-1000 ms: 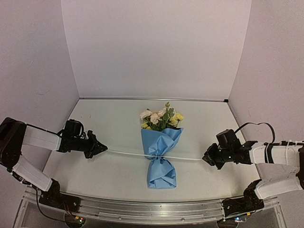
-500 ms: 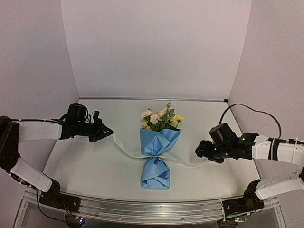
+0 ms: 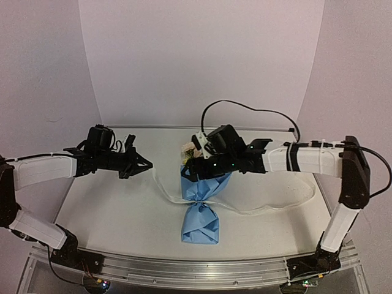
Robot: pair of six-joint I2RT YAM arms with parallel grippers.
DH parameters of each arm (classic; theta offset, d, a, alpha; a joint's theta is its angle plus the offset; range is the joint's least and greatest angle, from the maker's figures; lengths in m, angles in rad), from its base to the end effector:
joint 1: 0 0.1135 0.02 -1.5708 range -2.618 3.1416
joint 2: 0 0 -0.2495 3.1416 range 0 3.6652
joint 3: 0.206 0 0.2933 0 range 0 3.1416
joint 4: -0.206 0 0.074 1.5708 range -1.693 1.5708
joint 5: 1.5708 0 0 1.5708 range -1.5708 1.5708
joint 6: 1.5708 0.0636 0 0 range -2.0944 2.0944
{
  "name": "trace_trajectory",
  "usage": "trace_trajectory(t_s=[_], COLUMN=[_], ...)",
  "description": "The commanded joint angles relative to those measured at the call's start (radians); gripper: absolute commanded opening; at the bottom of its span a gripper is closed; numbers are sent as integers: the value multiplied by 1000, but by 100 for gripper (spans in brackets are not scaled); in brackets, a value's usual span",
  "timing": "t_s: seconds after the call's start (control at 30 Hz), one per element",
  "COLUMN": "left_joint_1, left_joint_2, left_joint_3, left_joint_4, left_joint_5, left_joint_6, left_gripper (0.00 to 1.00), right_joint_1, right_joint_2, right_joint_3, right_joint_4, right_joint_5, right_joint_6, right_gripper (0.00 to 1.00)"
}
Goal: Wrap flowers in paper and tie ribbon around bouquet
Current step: Pass from the left arm to the right
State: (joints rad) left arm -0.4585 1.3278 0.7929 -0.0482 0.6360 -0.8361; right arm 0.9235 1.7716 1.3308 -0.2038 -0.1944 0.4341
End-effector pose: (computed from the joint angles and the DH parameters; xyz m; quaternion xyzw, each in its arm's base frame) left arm 0.2900 -0.1853 0.1920 -0.0114 0.8493 -0.4911 0.1932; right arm 0.2700 0.3776 0.2078 -0.2578 0.8534 0.3467 0.2915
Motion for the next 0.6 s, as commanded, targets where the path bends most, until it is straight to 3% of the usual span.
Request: trace_trajectory(t_s=[0.0, 0.17, 0.37, 0.57], left_joint_1=[-19, -28, -29, -29], left_joint_2=[-60, -86, -115, -141], left_joint_3=[59, 76, 81, 72], left_joint_4=[-31, -56, -83, -108], left_joint_5=[7, 4, -3, -33], left_joint_6=[16, 13, 13, 14], left_gripper=[0, 0, 0, 0], right_joint_1=[56, 113, 140, 143], right_joint_2=[143, 277, 350, 363], right_joint_3=[188, 336, 401, 417], right_joint_4=[-25, -75, -89, -115], right_joint_5=[-70, -63, -22, 31], right_joint_6=[-93, -116, -117, -114], right_gripper=[76, 78, 74, 52])
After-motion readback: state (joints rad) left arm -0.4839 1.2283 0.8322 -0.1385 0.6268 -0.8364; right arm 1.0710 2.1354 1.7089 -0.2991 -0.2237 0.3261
